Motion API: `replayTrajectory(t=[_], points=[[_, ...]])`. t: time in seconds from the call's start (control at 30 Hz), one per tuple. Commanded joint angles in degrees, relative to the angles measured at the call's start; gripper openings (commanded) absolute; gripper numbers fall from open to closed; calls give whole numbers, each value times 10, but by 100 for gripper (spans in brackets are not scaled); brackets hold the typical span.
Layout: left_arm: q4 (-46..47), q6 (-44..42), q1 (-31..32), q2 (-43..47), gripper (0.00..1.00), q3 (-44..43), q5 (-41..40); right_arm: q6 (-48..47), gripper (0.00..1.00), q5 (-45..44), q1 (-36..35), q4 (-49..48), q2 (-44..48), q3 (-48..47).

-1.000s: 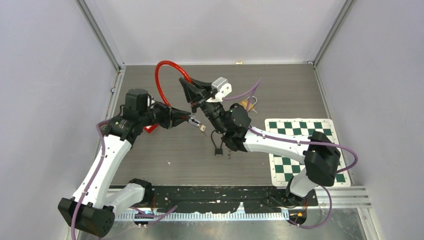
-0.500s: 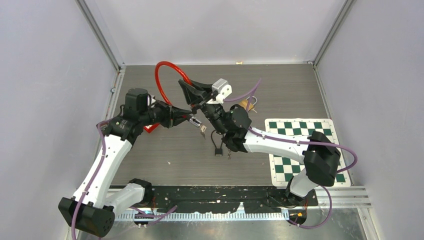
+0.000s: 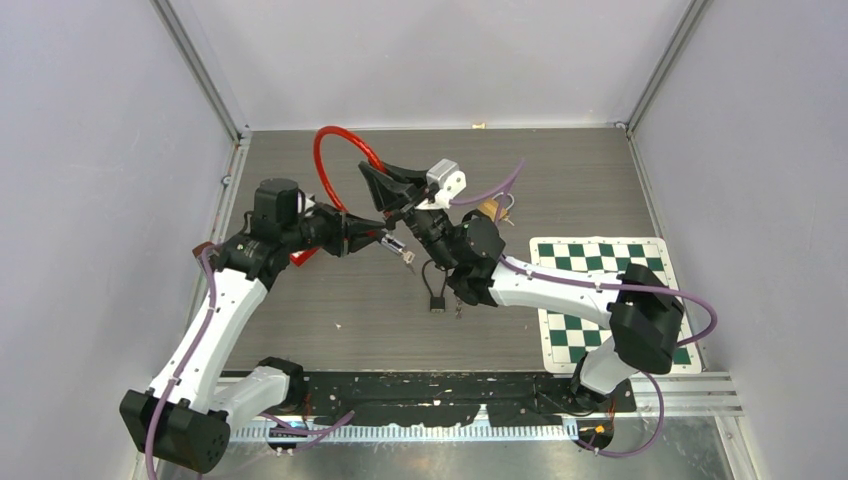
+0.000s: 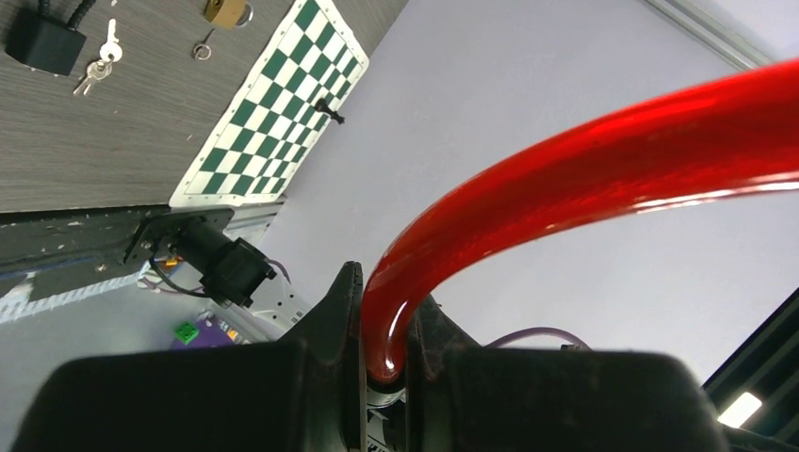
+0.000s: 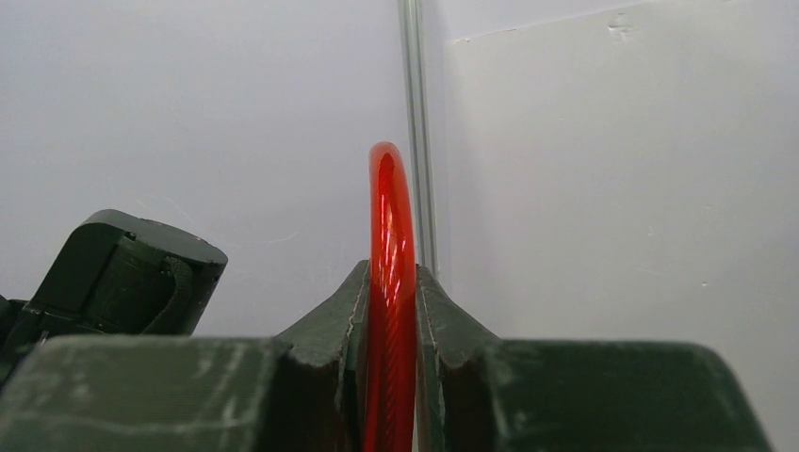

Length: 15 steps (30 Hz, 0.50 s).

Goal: Lock with the key
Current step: Lock the lock.

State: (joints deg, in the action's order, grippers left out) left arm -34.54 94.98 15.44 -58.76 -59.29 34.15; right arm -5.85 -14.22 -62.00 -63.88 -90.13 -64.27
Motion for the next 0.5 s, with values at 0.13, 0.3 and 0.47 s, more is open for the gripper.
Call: replayTrajectory(t=[0.13, 0.3, 0.47], points=[[73, 38, -5, 0, 0, 13, 55, 18, 5, 22, -7, -40, 42, -1], [82, 42, -5, 1, 0, 11, 58, 17, 5, 28, -7, -39, 42, 3], [88, 49, -6, 6, 0, 4, 54, -17, 5, 52, -7, -50, 47, 29]])
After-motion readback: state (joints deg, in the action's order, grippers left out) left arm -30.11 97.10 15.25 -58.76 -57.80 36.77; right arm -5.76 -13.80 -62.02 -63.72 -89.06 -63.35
